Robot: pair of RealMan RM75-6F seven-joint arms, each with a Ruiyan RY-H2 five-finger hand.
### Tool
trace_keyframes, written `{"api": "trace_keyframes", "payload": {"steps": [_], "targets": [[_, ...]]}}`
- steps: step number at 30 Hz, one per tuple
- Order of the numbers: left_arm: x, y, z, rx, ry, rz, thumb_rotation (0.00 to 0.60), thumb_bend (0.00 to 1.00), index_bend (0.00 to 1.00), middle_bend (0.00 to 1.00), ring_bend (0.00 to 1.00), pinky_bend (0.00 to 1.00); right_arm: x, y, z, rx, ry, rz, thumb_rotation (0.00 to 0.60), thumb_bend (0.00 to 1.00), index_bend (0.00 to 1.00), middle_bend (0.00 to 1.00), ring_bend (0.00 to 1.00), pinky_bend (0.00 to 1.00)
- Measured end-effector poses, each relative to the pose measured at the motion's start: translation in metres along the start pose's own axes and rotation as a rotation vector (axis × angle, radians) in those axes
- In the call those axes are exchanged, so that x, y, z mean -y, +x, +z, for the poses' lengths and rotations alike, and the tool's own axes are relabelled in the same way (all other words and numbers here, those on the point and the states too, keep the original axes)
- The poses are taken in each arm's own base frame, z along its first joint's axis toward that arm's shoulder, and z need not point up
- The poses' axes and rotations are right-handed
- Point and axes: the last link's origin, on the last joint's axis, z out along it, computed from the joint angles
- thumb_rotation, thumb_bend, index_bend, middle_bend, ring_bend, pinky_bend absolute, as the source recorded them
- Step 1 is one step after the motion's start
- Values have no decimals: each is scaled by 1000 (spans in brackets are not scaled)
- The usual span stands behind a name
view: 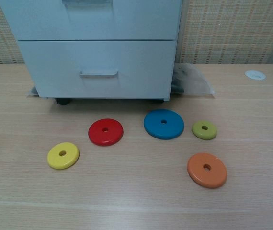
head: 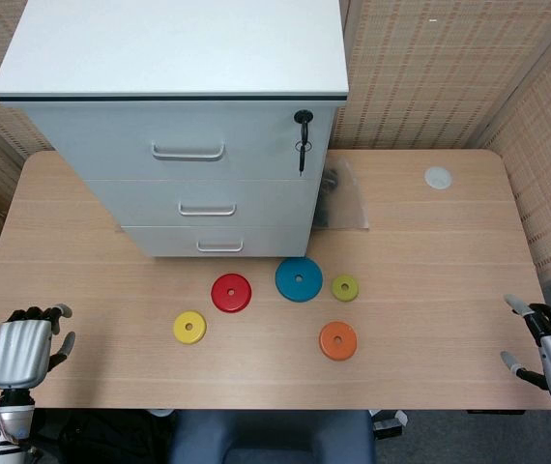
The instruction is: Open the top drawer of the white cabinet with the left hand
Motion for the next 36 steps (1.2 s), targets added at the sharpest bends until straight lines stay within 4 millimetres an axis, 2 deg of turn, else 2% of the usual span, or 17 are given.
{"api": "trace_keyframes", "payload": {"steps": [13, 15, 17, 18, 22, 30, 36], "targets": [[-4, 5, 8, -29, -43, -57, 600, 295, 430, 608, 487, 492, 1, 0, -2, 7, -10, 11, 600, 161, 170, 302, 213, 227], [-5, 9, 12, -53, -64, -87, 600, 295, 433, 615, 526, 581, 1, 0, -2, 9, -9, 13, 600, 161, 170, 302, 213, 227], [-9, 15, 20, -95, -99, -126, 600, 295, 444, 678, 642, 782, 2, -1, -1, 11, -6, 14, 600, 161, 170, 302, 213, 227], [-11, 19, 25, -119, -119, -141, 600, 295, 448, 715, 690, 851, 3, -1, -1, 12, -3, 15, 600, 161, 170, 302, 213, 227], [-24, 41, 51, -232, -216, -166, 600, 295, 452, 821, 811, 992, 5, -1, 1, 14, 6, 18, 600, 160, 170, 302, 213, 227], [-54, 82, 93, -371, -340, -209, 600, 295, 445, 972, 958, 1000, 6, -1, 2, 19, 9, 18, 600, 161, 170, 302, 213, 227], [-78, 112, 116, -508, -402, -273, 600, 295, 489, 1000, 1000, 1000, 7, -3, 3, 39, 5, 25, 600, 160, 170, 302, 213, 227]]}}
